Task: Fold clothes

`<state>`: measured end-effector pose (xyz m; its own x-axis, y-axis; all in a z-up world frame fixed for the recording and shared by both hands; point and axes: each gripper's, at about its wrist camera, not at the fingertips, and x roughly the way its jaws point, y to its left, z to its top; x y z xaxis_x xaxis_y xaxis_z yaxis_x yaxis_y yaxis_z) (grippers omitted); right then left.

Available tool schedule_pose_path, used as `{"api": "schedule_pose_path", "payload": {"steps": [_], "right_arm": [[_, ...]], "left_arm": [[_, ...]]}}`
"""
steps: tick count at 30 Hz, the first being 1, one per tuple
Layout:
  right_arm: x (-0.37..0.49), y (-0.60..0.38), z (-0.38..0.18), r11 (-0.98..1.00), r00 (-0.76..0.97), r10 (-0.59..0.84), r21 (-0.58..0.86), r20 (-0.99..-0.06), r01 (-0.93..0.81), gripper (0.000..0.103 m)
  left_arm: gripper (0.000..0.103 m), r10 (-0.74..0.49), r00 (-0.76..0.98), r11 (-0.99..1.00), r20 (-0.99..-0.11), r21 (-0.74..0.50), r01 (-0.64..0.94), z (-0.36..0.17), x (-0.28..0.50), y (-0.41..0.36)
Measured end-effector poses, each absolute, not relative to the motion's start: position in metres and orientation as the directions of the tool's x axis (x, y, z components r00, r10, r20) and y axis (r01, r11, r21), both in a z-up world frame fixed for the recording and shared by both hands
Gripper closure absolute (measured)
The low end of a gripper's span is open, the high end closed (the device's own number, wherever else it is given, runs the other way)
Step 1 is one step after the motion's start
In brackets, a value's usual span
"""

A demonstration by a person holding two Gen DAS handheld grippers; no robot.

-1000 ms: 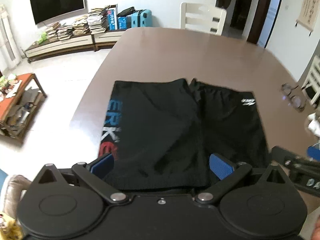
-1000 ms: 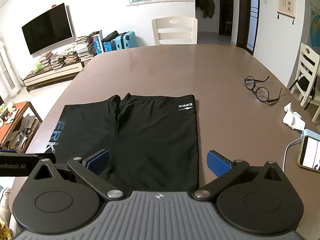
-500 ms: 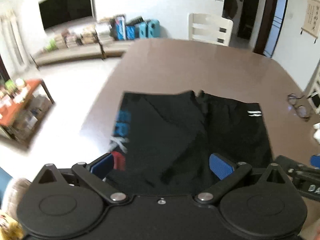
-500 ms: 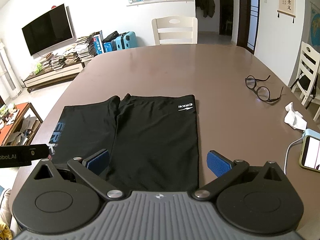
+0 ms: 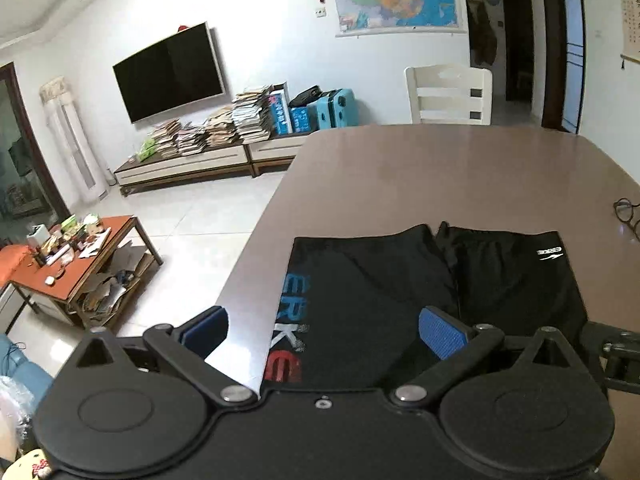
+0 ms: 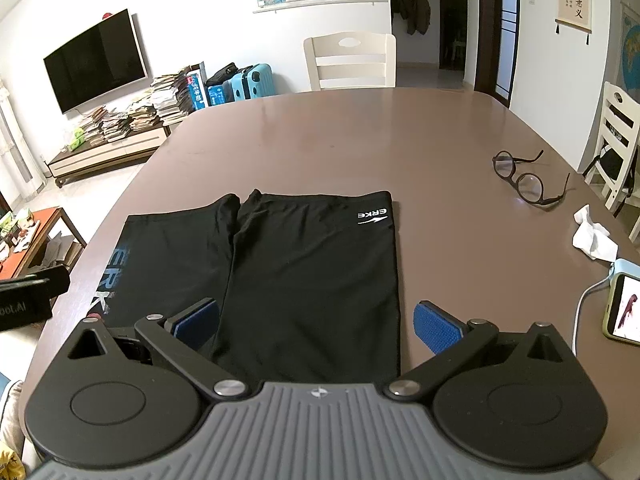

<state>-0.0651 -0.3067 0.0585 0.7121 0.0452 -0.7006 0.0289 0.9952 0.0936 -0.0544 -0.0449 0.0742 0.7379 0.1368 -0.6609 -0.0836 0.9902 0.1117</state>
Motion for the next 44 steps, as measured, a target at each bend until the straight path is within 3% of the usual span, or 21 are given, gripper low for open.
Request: {"api": "schedule_pose_path", "payload": {"steps": [16,44], "right_arm": [[-0.057,-0.31,0.052,0.996,0.693,0.027,0.08,-0.72,0.044,0.0],[-0.052,-0.313,0.044,0.994,0.657,0.017,0.082,-0.753,0.068,0.0]], "left_arm": [[0.001,0.058,0.606,0.998,-0.793,0.045,-0.036,0.048,-0.039,-0.039],[0.001,0.079,0.552,0.996,-0.83,0.044,-0.077,0.04,-0.031,-0.022]]}}
